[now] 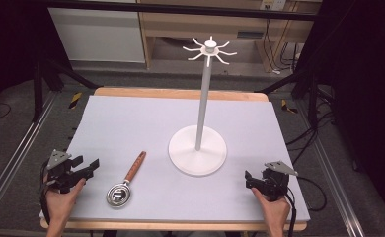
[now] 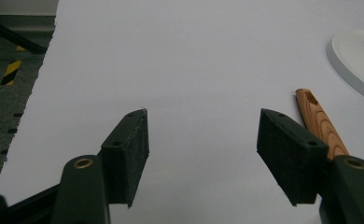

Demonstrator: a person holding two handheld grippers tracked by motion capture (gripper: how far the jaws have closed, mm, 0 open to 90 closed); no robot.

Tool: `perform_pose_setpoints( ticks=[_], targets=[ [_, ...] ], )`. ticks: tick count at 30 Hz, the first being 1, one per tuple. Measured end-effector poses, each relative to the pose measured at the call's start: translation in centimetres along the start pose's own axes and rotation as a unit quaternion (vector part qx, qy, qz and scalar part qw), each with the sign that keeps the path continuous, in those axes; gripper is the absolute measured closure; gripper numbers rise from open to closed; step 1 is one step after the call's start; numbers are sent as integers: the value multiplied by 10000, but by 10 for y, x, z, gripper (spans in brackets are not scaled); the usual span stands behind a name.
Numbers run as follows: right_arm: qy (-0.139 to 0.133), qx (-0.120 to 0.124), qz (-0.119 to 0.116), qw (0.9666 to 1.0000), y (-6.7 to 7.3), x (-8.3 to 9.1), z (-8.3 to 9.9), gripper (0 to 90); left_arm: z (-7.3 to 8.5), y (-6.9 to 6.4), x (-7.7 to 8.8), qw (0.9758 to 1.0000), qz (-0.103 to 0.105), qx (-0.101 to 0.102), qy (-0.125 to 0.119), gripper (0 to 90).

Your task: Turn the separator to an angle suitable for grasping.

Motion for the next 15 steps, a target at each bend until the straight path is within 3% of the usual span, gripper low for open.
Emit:
perform_pose_setpoints(
  ticks=[7,15],
  targets=[
    [-9,29,-58,10000,3,2,1,113,-4,-17,1,9995,172,-207,150,379],
    [30,81,-44,10000,3,1,1,103,-6,-44,1,9967,464,-543,384,456]
  ],
)
Point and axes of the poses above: each handheld gripper's, and its own axes: x roughly backward along the jaws, z roughly out of its underside, y roughly to its left, the point moved 10 cm from there along -x, roughly forward along the jaws, and after that the axes turned 10 degrees about y, right-handed, at the moved point
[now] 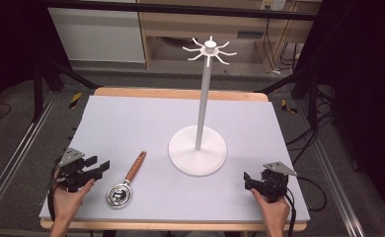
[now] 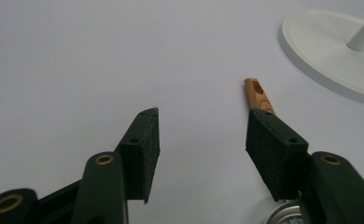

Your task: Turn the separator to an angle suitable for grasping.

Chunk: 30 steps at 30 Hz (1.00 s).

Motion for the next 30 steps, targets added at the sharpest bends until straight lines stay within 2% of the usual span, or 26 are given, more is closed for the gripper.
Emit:
perform_pose_setpoints(
  ticks=[8,12,17,23,30],
  targets=[
    [63,51,-43,10000,1,1,2,118,-9,-20,-4,9993,77,-332,178,501],
    [153,-3,-11,9999,0,0,6,116,-16,-26,-5,9989,137,-402,181,500],
    [125,-41,35,9999,-1,1,6,107,-24,-34,-7,9984,193,-490,230,500],
    [112,67,80,9999,-1,2,5,114,-26,-41,-12,9963,250,-646,518,505],
    [97,11,53,9999,-1,4,5,115,-21,-46,-21,9931,253,-789,828,531]
  ],
)
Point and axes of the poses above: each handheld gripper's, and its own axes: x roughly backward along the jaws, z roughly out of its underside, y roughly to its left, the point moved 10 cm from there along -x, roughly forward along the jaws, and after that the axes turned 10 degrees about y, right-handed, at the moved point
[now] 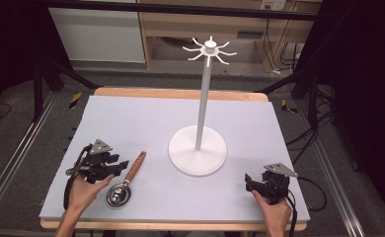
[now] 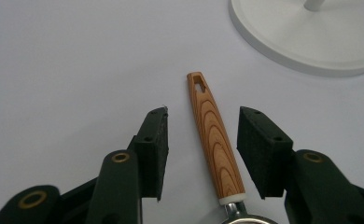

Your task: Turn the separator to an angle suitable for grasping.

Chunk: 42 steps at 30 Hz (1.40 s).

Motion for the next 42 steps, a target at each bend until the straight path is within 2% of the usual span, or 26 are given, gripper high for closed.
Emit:
perform_pose_setpoints(
  ticks=[7,14,18,19,23,26,29,34,38,42],
  targets=[
    [40,32,0,10000,1,-1,1,117,8,-9,-18,9990,54,-167,400,559],
    [59,60,-11,10000,2,-2,1,119,16,-17,-31,9965,69,-329,771,602],
    [73,69,-11,9999,2,-2,1,121,20,-18,-38,9945,9,-436,957,609],
    [74,73,-1,9999,2,-2,1,121,20,-19,-40,9948,9,-393,943,609],
    [81,106,-2,9999,2,-2,1,122,23,-18,-45,9930,-33,-436,1097,608],
    [101,109,-22,9999,2,-3,2,127,24,-18,-49,9928,30,-359,1141,613],
    [121,87,-29,9999,3,-3,2,128,24,-19,-50,9924,-5,-353,1176,619],
    [120,106,-39,9999,3,-3,2,131,24,-19,-51,9926,-37,-235,1188,623],
    [124,123,-21,9998,2,-3,2,131,24,-18,-51,9933,17,-54,1150,632],
    [96,80,-21,9999,2,-2,1,131,24,-12,-45,9941,-103,116,1076,676]
  ],
)
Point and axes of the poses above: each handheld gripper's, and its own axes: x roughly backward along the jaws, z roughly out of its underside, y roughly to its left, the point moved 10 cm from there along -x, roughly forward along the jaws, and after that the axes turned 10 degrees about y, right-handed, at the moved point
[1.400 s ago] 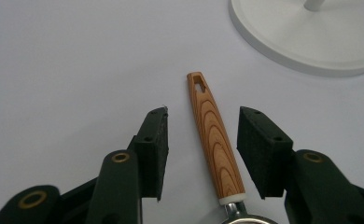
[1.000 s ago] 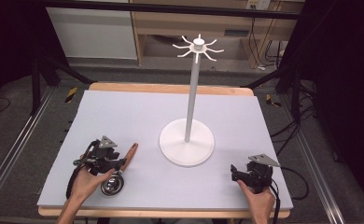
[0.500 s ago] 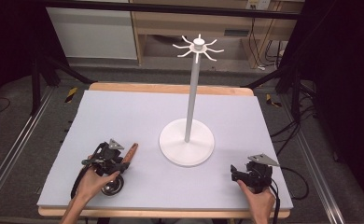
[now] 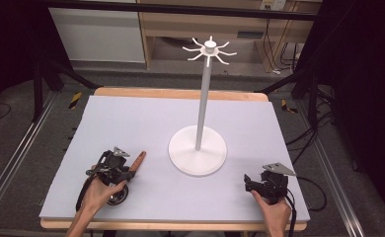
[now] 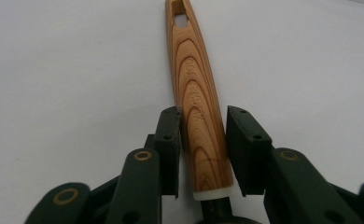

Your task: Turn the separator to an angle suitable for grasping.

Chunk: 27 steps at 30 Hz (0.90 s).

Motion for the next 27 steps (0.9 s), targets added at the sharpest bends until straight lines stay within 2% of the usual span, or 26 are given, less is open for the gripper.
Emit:
perform_pose_setpoints(
  ticks=[1,3,6,12,16,22,27],
  targets=[
    [-1,-18,-4,10000,0,0,0,131,1,2,0,10000,-52,2,25,681],
    [8,-7,-22,10000,0,0,0,131,1,3,0,10000,-8,54,24,683],
    [23,24,-10,10000,-1,-1,1,131,1,2,-1,10000,-37,-46,17,679],
    [63,-10,-28,10000,1,-1,1,131,2,-1,-8,9998,177,-99,75,643],
    [47,6,-22,10000,-1,-1,1,132,0,-1,-8,9996,88,-233,152,632],
    [19,-20,-37,10000,-2,0,0,131,-11,-2,-7,9991,62,-391,166,540],
    [43,-50,-45,10000,-3,0,0,131,-19,-1,-11,9973,-20,-583,455,553]
  ],
)
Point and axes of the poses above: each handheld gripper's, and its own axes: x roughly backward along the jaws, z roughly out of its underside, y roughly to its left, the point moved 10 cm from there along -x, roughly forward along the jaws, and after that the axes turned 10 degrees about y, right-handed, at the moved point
